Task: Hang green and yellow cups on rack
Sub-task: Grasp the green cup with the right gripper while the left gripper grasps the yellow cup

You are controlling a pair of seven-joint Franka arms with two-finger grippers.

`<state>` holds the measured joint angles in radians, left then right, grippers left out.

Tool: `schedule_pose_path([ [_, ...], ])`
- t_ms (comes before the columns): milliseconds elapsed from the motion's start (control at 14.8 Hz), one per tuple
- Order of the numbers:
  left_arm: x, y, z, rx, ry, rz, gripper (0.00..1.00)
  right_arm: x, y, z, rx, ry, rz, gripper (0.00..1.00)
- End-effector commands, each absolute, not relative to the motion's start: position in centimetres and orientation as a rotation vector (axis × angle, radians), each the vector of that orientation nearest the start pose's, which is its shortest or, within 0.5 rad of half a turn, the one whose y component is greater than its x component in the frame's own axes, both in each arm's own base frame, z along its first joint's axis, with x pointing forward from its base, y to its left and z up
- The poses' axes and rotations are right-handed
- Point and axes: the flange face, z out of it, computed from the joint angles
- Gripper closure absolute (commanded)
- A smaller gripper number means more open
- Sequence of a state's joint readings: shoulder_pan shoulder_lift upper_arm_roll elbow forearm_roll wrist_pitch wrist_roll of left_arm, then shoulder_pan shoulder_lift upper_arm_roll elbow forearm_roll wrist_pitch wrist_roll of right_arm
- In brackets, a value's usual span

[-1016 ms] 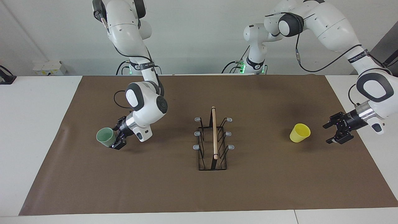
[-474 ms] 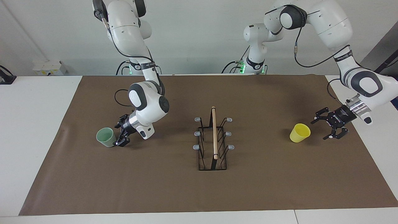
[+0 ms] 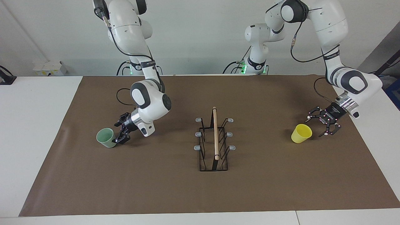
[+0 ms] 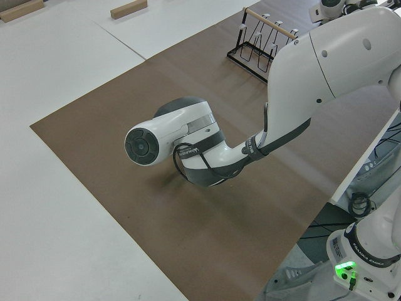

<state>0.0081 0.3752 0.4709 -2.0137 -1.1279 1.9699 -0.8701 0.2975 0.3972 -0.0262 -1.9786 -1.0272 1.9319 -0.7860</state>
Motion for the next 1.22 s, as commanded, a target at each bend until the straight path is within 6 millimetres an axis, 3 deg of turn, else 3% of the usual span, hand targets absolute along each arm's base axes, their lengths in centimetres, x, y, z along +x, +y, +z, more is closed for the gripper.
schedule_pose_path([
  [0,52.5,20.0,27.3,1.145,2.049,-0.525,0.0,57.5,8.4,26.3,1.498,1.713,-0.716,0.03],
  [271,51.0,18.7,26.1,1.045,2.052,-0.538,0.0,57.9,7.8,25.9,1.453,1.723,-0.705,0.03],
  [610,52.6,15.2,25.4,0.994,2.064,-0.48,0.0,58.2,6.2,25.5,1.442,1.732,-0.686,0.03],
  [813,52.9,14.6,25.2,0.968,2.077,-0.452,0.0,58.2,5.9,25.4,1.46,1.714,-0.676,0.09],
  [880,53.1,14.2,25.1,0.95,2.081,-0.438,0.0,58.2,6.0,25.4,1.469,1.705,-0.668,0.21],
  [948,53.4,13.2,25.0,0.946,2.082,-0.433,0.0,58.2,5.9,25.4,1.471,1.704,-0.668,0.41],
  [1016,53.7,12.5,24.9,0.939,2.088,-0.418,0.0,58.2,5.9,25.4,1.476,1.698,-0.663,0.83],
  [1084,54.0,11.5,24.5,0.94,2.101,-0.402,0.0,58.2,6.0,25.4,1.49,1.682,-0.656,1.0],
  [1151,54.1,11.0,24.4,0.935,2.107,-0.394,0.0,58.3,5.9,25.6,1.513,1.661,-0.649,1.0],
])
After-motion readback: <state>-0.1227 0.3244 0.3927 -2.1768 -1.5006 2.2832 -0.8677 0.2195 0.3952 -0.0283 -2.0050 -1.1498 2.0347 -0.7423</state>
